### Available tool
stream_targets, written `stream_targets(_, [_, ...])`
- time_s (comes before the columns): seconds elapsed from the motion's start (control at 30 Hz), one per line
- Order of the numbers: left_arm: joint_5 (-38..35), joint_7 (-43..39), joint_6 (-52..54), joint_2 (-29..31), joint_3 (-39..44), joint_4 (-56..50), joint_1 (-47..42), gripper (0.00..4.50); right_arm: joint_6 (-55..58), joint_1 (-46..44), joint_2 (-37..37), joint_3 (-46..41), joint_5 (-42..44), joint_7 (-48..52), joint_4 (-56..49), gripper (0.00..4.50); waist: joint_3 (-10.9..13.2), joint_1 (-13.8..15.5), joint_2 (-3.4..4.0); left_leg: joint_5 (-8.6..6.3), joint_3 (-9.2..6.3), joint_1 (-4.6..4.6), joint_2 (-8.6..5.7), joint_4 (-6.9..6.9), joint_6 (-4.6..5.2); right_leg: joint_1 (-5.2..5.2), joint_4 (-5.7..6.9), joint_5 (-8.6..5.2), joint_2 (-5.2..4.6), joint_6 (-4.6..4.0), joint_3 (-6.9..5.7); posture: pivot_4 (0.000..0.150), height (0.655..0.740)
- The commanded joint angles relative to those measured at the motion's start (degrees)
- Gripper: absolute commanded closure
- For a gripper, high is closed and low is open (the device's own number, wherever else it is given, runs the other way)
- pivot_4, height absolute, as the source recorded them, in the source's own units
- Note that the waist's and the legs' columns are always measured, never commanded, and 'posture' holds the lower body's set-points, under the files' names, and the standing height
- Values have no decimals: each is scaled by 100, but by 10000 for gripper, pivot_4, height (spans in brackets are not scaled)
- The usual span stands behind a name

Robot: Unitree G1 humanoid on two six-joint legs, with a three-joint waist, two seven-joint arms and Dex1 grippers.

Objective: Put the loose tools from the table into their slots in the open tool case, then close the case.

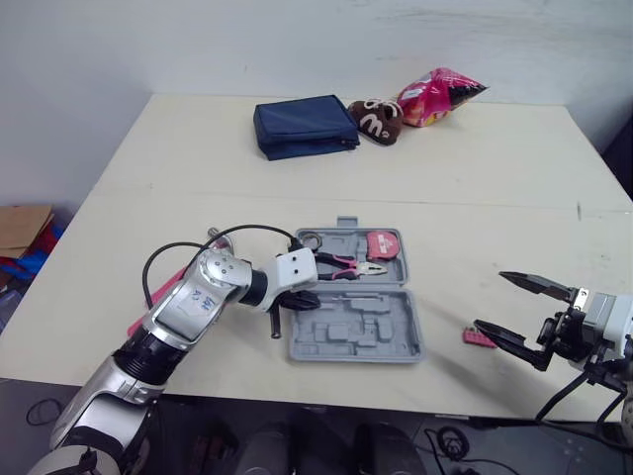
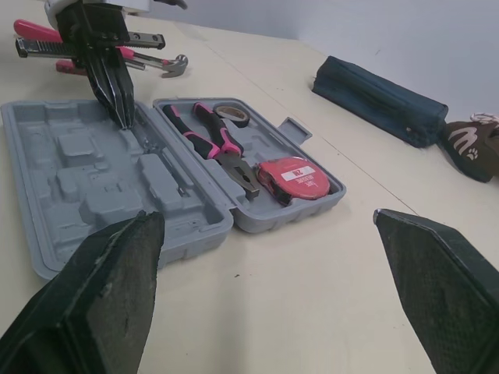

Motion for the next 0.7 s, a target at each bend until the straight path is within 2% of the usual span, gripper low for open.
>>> stream_targets(0.03, [-800,-165,-715,-283,837,-487,118,44484,-64,61,-63,-280,89,27,-28,0,11,7,-3,1,-1,-12,0,2,1,-9,0,0,0,0,-2,1500,7400])
stream_targets(0.13, [-1365,-444,-937,-84,1547,-747,313,44484,-69,141,-211,-475,129,143,81,0,32,4,-7,13,-7,-73,-1,15,-1,-64,14,1,2,-2,-8,1500,7400])
stream_targets(0.43, [-1874,-738,-1672,1121,3650,-155,1676,44484,-468,259,-680,-1174,50,686,1017,0,61,-26,-15,19,18,-54,-20,3,14,-64,28,1,6,-1,-7,1500,7400])
stream_targets(0.53, [-1769,-727,-2070,1539,4487,417,2315,36471,-650,282,-952,-1472,-7,876,1721,0,64,-23,-13,12,17,-56,-17,2,13,-72,25,2,-9,0,0,1500,7400])
stream_targets(0.7, [-1422,-226,-2978,2280,6097,2546,3016,15341,-1089,432,-1346,-1840,-231,1026,3140,0,72,-30,-24,4,18,-64,-2,-8,0,-88,19,-3,-4,-8,-2,1500,7400])
